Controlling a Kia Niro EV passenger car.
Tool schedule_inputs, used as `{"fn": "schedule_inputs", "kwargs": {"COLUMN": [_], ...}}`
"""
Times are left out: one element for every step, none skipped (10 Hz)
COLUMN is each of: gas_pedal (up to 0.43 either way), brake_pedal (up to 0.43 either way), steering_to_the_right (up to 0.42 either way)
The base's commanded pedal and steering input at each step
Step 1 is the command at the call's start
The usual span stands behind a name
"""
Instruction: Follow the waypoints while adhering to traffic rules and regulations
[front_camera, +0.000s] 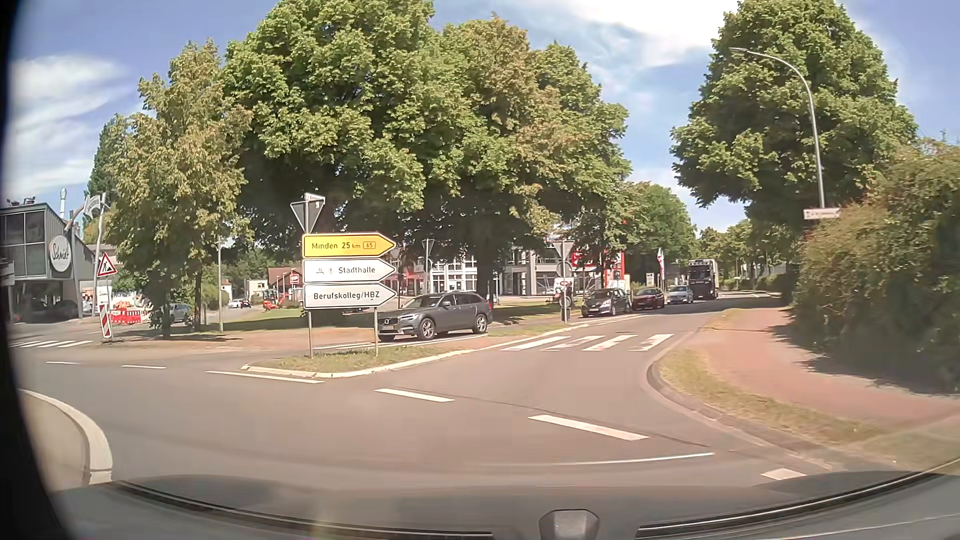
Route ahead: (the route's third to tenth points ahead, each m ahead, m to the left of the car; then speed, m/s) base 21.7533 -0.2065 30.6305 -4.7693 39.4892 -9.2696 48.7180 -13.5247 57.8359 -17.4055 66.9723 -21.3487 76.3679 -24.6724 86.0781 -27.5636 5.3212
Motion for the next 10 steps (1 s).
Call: {"fn": "schedule_inputs", "kwargs": {"gas_pedal": [0.157,0.157,0.157,0.157,0.157,0.157,0.157,0.157,0.169,0.177], "brake_pedal": [0.006,0.006,0.006,0.006,0.006,0.006,0.006,0.006,0.006,0.006], "steering_to_the_right": [-0.133,-0.104,-0.068,-0.035,-0.013,0.019,0.049,0.067,0.09,0.107]}}
